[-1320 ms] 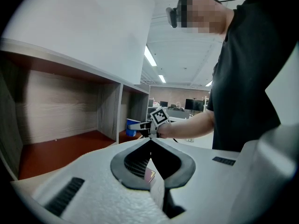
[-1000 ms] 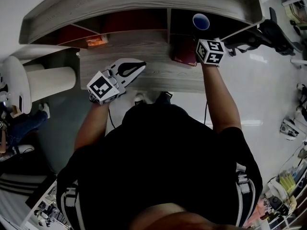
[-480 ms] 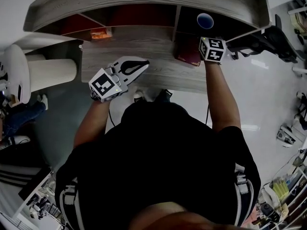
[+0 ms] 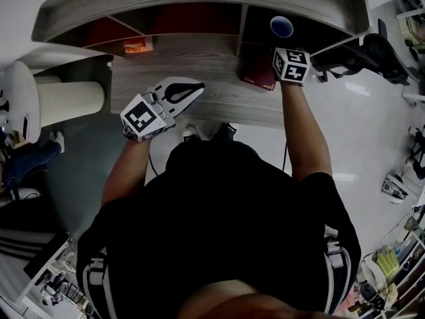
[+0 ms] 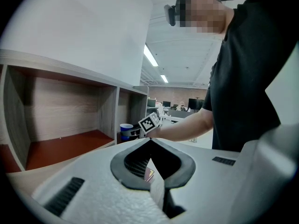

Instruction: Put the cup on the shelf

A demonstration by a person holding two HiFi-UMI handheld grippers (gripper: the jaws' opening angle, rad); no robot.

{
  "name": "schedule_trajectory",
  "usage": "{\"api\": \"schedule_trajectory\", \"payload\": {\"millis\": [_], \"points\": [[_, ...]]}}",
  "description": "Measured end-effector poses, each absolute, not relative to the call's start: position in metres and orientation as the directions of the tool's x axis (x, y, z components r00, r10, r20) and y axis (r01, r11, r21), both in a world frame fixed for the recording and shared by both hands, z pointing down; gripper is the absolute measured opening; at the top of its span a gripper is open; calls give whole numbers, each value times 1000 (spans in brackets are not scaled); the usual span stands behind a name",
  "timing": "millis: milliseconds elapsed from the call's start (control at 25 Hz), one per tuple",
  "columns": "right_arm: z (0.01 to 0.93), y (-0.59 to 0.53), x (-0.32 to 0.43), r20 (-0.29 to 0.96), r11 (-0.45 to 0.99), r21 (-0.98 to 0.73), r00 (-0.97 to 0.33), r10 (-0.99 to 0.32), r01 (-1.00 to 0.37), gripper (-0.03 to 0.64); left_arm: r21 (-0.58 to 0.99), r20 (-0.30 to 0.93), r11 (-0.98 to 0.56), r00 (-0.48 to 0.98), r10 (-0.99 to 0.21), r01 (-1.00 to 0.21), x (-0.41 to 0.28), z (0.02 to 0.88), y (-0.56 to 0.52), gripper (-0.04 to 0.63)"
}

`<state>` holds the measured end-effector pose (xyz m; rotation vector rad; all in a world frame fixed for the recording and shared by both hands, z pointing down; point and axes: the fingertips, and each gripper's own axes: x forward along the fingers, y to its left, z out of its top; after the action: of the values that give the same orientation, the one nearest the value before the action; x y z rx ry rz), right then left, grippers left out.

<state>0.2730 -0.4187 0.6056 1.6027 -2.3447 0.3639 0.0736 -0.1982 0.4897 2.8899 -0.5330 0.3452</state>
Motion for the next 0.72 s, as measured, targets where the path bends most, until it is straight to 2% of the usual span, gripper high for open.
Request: {"api": "schedule_trajectory", "payload": {"millis": [160, 400, 560, 720], "points": [[606, -418, 273, 370, 358, -39, -346, -862, -933, 302, 134, 255, -916, 906, -337, -378, 67, 489, -195, 17], [614, -417, 261, 426, 397, 15, -353, -833, -918, 344, 145, 265, -909, 901, -344, -390, 66, 488, -191, 17], [614, -417, 263, 431, 387, 17, -343, -835, -922, 348, 102, 245, -926, 911, -331, -363, 64, 488, -188, 17], [614, -416, 267, 436, 369, 24, -323, -840, -929, 348, 127, 253, -916, 905, -342, -381, 61, 486, -186, 17]]}}
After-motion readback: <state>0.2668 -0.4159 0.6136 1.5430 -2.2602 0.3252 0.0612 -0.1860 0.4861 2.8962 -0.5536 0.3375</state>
